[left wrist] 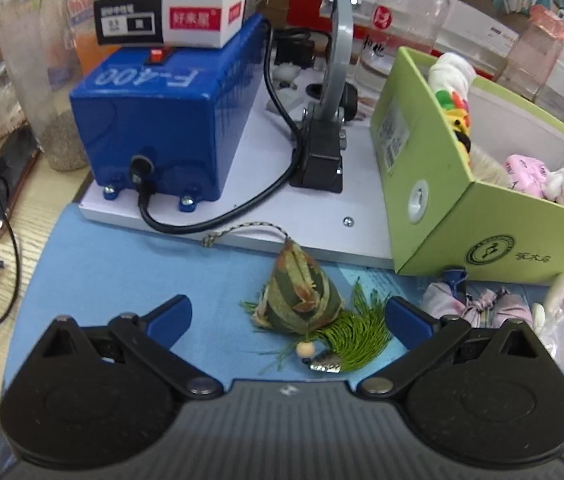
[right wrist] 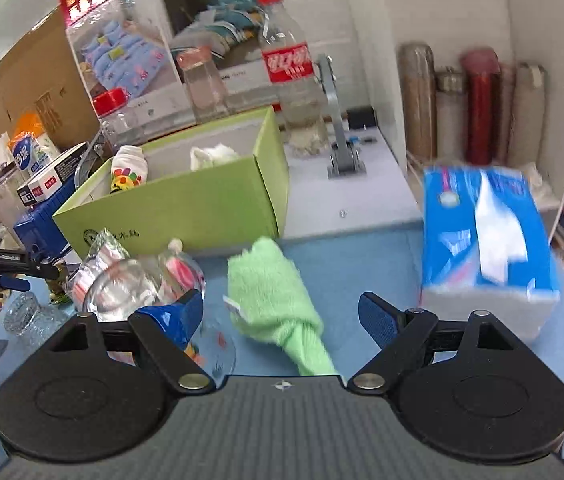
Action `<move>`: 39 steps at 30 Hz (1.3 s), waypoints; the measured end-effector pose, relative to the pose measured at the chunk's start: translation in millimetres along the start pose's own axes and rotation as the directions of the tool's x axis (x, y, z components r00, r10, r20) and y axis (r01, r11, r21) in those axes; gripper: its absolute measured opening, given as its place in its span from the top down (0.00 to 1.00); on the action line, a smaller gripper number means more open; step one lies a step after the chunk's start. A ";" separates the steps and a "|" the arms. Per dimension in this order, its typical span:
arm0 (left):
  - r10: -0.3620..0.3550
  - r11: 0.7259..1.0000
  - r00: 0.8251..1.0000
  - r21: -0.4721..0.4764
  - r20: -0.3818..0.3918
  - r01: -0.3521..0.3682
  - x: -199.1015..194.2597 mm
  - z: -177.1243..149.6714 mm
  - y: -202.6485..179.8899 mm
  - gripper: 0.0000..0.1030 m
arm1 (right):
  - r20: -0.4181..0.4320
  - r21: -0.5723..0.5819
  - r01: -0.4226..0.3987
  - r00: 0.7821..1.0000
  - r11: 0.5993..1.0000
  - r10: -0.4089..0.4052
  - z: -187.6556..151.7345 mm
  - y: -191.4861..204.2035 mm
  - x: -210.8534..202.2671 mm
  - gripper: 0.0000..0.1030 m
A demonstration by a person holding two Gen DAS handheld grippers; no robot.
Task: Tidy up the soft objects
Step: 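Lift the green towel with the right tool while left hovers over the sachet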
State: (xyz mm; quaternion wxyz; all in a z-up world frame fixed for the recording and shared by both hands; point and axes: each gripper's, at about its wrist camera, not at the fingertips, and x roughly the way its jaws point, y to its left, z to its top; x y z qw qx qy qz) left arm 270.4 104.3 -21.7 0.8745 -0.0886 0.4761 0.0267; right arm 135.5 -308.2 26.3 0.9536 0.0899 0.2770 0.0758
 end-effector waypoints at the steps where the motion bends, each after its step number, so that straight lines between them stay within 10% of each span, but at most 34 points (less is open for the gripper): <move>1: -0.010 1.000 1.000 -0.006 -0.008 0.010 3.3 0.7 -1.0 0.01 | 0.003 -0.001 -0.004 1.000 1.000 0.004 6.1 0.2 4.4 0.30; 20: 0.008 0.998 1.000 0.055 -0.018 -0.007 19.2 -2.7 -17.5 0.01 | -0.309 0.030 0.050 0.950 0.998 -0.039 32.5 -15.8 109.5 0.29; 33: 0.005 0.998 1.000 0.068 -0.016 -0.003 18.0 -4.3 -19.9 0.01 | -0.249 0.023 0.068 0.967 0.997 -0.060 18.5 -23.4 94.9 0.27; 39: 0.001 0.997 1.000 0.078 -0.020 0.001 17.4 -5.0 -20.6 0.01 | -0.167 -0.164 0.145 0.971 0.976 -0.173 7.5 -6.1 105.9 0.26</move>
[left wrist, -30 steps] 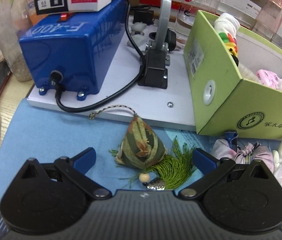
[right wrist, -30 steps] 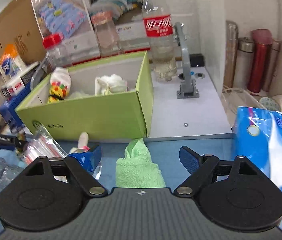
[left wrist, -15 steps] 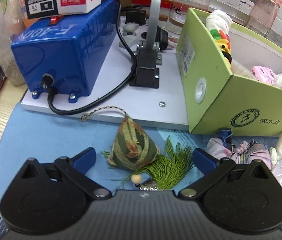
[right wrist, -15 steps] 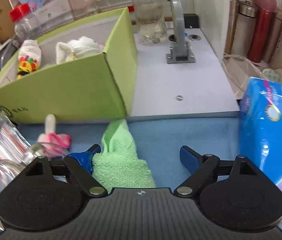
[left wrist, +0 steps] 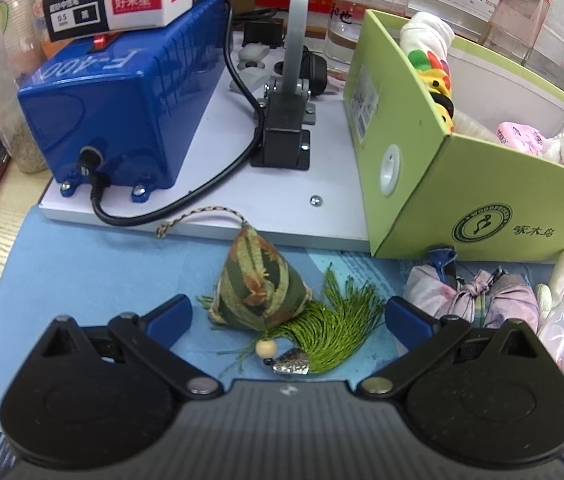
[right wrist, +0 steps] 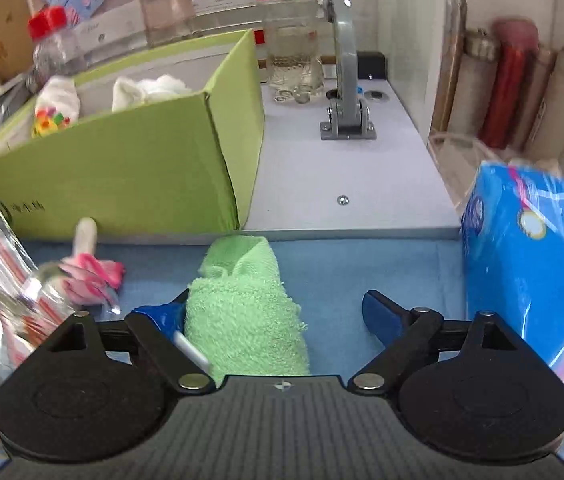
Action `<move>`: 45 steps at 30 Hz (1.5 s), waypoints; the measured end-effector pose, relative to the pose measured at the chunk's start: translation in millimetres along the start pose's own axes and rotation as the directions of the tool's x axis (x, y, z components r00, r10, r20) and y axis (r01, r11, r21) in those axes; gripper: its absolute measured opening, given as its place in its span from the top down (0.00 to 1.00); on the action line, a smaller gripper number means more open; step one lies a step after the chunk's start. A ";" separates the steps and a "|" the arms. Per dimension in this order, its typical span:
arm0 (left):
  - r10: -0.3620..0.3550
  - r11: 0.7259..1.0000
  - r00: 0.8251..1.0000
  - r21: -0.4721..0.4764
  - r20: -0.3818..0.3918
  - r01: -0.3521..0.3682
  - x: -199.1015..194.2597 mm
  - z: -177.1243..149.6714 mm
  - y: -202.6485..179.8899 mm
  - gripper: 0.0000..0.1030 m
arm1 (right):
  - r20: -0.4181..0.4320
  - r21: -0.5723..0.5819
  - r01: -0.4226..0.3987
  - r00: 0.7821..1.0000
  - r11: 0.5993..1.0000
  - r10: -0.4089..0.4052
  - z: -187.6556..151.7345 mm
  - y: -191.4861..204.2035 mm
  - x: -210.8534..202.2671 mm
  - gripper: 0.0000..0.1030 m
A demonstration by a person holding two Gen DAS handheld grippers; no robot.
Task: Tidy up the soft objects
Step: 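Lift the green towel with the right tool while left hovers over the sachet, then grasp the green tasseled sachet with the left tool, then carry towel and sachet into the green box and release both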
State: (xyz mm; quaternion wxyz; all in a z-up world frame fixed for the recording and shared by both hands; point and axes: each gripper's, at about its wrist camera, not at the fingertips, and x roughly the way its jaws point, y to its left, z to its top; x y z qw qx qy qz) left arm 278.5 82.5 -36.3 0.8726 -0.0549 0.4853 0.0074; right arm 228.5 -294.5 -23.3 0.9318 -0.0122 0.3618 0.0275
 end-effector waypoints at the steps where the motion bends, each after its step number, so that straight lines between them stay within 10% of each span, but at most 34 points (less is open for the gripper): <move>1: 0.000 1.000 1.000 0.002 0.001 0.000 -0.5 -1.0 0.0 0.01 | 0.030 0.005 -0.006 1.000 1.000 0.006 -2.6 -1.2 1.0 0.25; 18: 0.023 0.998 0.999 0.056 0.036 -0.025 -3.1 -10.0 -5.9 0.01 | 0.107 0.026 0.016 0.994 1.000 -0.019 -30.6 1.2 -14.6 0.24; 23: 0.040 0.996 0.997 0.072 0.070 -0.045 -5.1 -10.0 -2.9 0.18 | 0.118 0.026 0.019 0.993 0.999 -0.022 -30.0 1.4 -14.3 0.23; 29: 0.011 0.999 0.994 0.038 0.110 -0.015 -17.7 -12.9 13.1 0.78 | 0.152 0.000 -0.005 0.988 1.000 0.005 -37.2 2.2 -19.7 0.30; 33: -0.023 1.000 0.990 0.015 0.137 0.021 -34.2 -18.0 21.1 0.78 | 0.174 0.003 -0.039 0.984 0.999 0.038 -32.7 4.3 -26.6 0.73; 45: -0.058 0.998 0.976 0.031 0.211 0.052 -99.5 -37.3 39.5 0.78 | 0.343 -0.029 -0.072 0.936 0.997 0.078 -17.1 25.1 -112.2 0.74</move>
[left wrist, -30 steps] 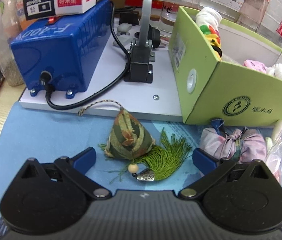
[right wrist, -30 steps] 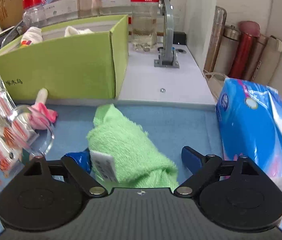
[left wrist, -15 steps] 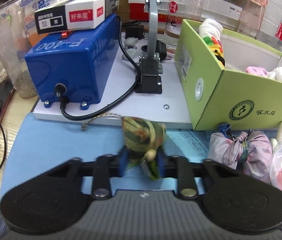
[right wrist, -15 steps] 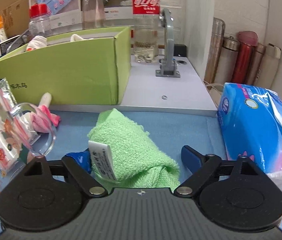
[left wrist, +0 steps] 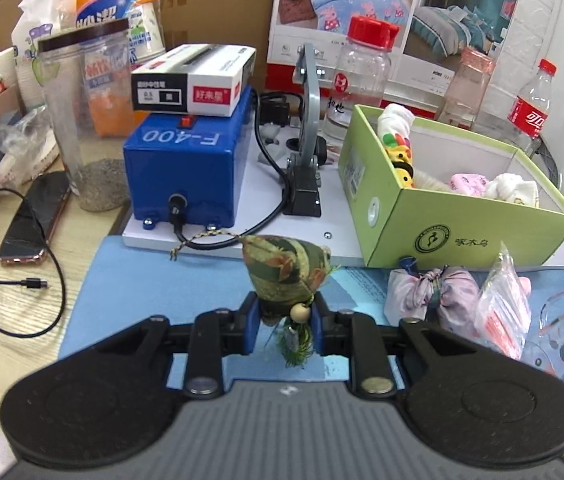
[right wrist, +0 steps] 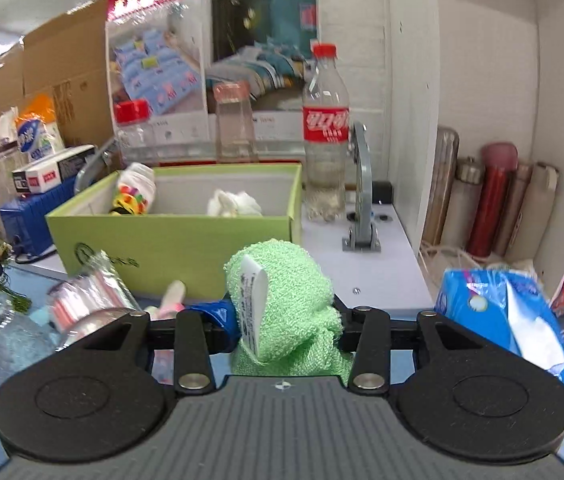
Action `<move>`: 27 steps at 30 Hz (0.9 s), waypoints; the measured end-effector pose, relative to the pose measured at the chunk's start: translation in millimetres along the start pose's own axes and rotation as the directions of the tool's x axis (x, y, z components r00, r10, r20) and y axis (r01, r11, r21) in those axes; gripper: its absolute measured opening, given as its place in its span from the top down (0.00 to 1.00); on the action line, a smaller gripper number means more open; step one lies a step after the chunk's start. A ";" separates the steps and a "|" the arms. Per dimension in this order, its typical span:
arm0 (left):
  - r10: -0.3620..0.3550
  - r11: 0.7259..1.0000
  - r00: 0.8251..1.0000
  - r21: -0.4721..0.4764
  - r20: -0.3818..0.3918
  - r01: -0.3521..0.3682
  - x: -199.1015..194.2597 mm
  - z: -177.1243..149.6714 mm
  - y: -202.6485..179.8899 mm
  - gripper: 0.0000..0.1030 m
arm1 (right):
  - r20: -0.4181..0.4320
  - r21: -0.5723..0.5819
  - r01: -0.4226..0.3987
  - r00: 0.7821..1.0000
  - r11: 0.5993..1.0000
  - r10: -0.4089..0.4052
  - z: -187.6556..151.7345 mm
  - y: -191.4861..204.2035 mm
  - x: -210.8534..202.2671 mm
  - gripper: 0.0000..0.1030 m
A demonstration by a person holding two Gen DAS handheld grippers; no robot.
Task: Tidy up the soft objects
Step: 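Carry towel and sachet into the green box and release both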
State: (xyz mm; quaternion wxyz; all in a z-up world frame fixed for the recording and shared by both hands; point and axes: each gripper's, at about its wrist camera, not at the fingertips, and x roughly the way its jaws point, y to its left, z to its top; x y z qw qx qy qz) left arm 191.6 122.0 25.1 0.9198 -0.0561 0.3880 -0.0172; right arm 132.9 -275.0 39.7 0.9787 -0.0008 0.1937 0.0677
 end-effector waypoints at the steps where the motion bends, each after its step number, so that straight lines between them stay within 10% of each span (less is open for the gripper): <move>1: 0.003 1.000 1.000 0.005 0.004 -0.003 -3.3 -0.9 0.0 0.78 | 0.006 -0.001 -0.007 1.000 1.000 0.007 1.5 1.8 -2.7 0.74; 13: -0.132 0.986 0.986 0.117 0.104 0.119 -11.4 82.5 -53.5 0.78 | 0.069 -0.081 -0.106 0.991 0.991 0.112 81.8 31.5 33.9 0.73; 24: -0.179 0.964 0.981 0.213 0.077 0.159 60.7 148.1 -132.3 0.78 | -0.078 -0.080 -0.219 0.974 0.973 0.213 120.4 47.7 148.6 0.67; 27: -0.147 0.963 0.987 0.238 0.064 0.128 76.1 142.6 -138.5 0.42 | -0.200 -0.075 -0.208 0.961 0.975 0.190 113.9 56.6 172.3 0.63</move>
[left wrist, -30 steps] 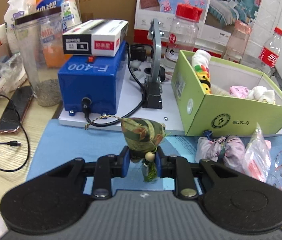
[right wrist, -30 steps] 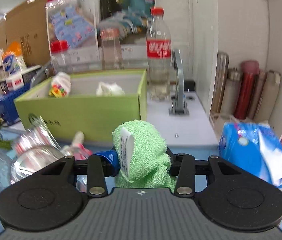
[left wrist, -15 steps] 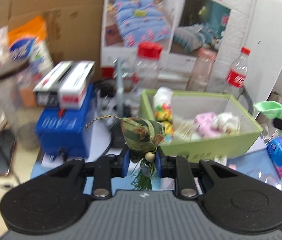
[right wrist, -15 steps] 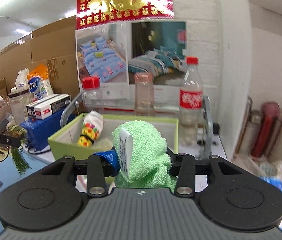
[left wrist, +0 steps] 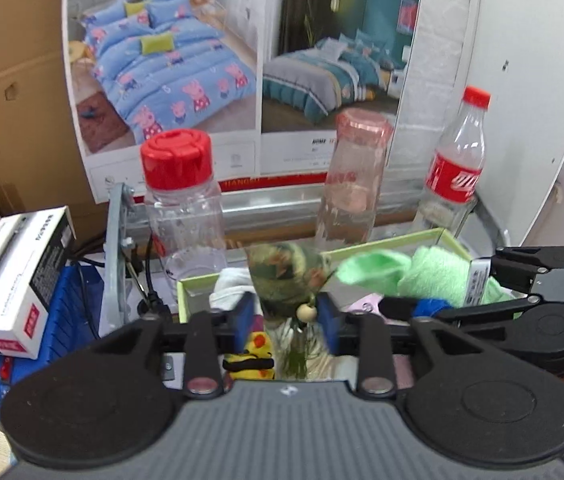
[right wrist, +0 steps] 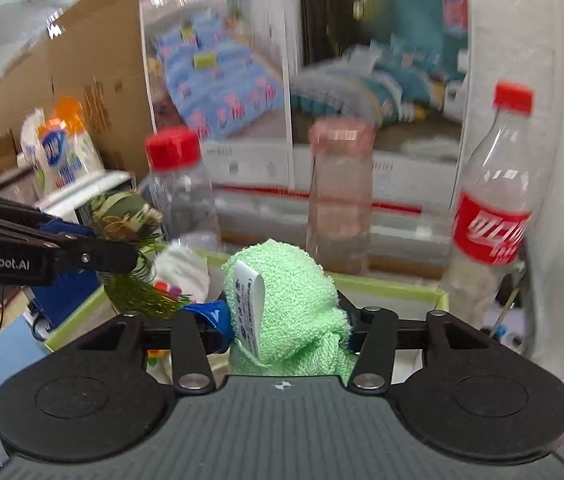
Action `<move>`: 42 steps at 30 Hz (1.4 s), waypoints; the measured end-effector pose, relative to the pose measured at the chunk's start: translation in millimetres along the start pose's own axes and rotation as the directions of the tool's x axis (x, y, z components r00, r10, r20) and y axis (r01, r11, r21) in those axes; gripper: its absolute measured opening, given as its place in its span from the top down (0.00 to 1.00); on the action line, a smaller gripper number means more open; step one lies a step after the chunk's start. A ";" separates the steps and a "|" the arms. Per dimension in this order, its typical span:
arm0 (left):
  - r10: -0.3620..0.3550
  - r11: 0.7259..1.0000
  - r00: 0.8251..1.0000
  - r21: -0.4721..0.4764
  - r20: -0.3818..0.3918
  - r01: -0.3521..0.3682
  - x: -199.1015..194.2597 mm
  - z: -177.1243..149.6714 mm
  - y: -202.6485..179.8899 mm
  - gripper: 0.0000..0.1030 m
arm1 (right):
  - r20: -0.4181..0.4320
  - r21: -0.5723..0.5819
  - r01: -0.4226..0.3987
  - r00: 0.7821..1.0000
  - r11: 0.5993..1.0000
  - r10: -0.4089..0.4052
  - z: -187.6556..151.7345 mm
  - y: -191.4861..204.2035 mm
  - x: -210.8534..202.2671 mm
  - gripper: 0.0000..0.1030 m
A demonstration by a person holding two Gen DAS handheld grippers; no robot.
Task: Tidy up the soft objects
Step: 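Carry towel and sachet into the green box and release both, then move the left tool to the pink cloth bundle while right approaches the sock bundle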
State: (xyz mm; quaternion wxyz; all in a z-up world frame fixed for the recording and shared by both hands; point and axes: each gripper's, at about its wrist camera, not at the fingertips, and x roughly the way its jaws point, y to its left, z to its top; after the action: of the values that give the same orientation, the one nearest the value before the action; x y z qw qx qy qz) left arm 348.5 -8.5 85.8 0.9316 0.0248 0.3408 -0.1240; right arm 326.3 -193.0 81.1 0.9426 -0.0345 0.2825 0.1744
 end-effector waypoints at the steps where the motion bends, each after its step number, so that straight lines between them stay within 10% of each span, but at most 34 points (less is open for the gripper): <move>1: 0.010 1.000 1.000 0.005 0.011 -0.010 1.6 -1.8 -1.0 0.40 | -0.038 -0.011 0.010 0.999 1.000 -0.010 -1.3 2.7 5.5 0.61; 28: 0.010 0.998 0.999 -0.057 0.047 -0.008 -102.7 -67.6 9.7 0.38 | 0.130 0.028 0.036 0.991 0.999 -0.040 -27.7 33.0 -120.0 0.39; 42: 0.087 0.984 0.995 -0.150 -0.053 -0.094 -134.0 -177.0 33.2 0.34 | 0.208 0.111 0.114 0.969 0.987 -0.135 -132.0 64.5 -180.7 0.38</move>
State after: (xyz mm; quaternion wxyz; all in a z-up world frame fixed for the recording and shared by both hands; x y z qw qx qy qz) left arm 146.6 75.4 34.8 0.9273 -0.0279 0.3692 -0.0546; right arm 94.3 -210.1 71.2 0.9773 0.0133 0.1844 0.1035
